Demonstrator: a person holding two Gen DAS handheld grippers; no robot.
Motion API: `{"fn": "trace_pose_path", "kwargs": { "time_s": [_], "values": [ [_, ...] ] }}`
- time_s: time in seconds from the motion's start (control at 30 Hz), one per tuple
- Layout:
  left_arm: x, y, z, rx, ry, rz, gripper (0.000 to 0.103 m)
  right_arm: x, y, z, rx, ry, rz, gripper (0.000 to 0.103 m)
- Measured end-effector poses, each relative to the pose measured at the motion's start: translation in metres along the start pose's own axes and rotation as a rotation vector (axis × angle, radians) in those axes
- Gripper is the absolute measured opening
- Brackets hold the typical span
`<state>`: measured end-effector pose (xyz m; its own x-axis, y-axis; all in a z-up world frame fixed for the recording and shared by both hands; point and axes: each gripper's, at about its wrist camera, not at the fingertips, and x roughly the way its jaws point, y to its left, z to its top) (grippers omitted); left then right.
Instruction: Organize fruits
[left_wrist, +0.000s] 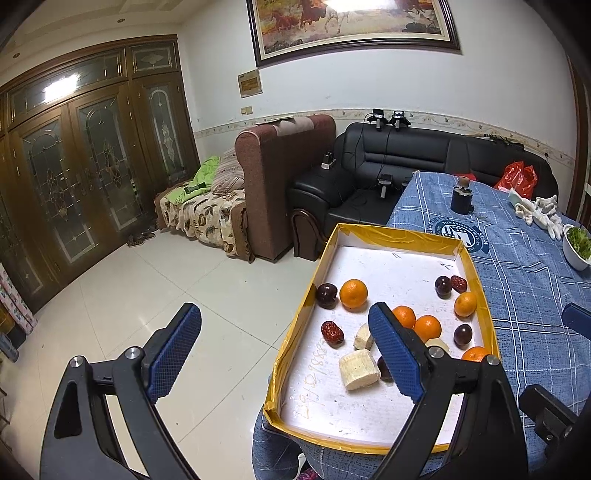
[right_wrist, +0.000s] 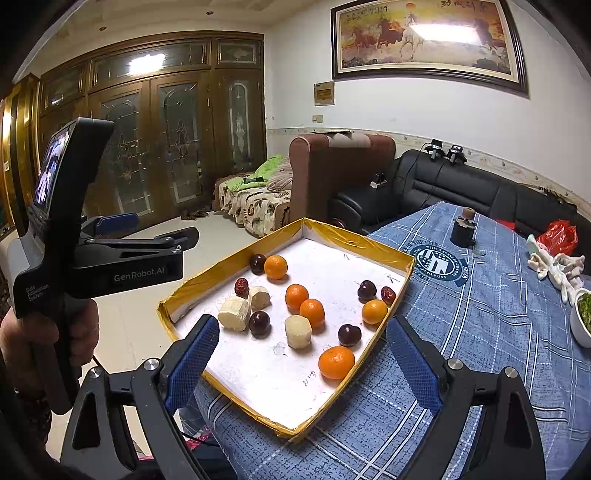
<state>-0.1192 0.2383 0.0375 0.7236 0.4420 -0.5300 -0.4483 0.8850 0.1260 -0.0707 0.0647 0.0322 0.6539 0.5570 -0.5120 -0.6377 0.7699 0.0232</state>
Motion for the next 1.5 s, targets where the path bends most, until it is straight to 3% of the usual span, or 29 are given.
{"fn": "trace_pose_path", "kwargs": {
  "time_s": [1.5],
  "values": [
    [-0.0034, -0.0008, 0.0003, -0.004, -0.003, -0.001, 0.093, -0.0022, 0.0, 0.001, 0.018, -0.007, -0.006, 0.093]
  ]
}}
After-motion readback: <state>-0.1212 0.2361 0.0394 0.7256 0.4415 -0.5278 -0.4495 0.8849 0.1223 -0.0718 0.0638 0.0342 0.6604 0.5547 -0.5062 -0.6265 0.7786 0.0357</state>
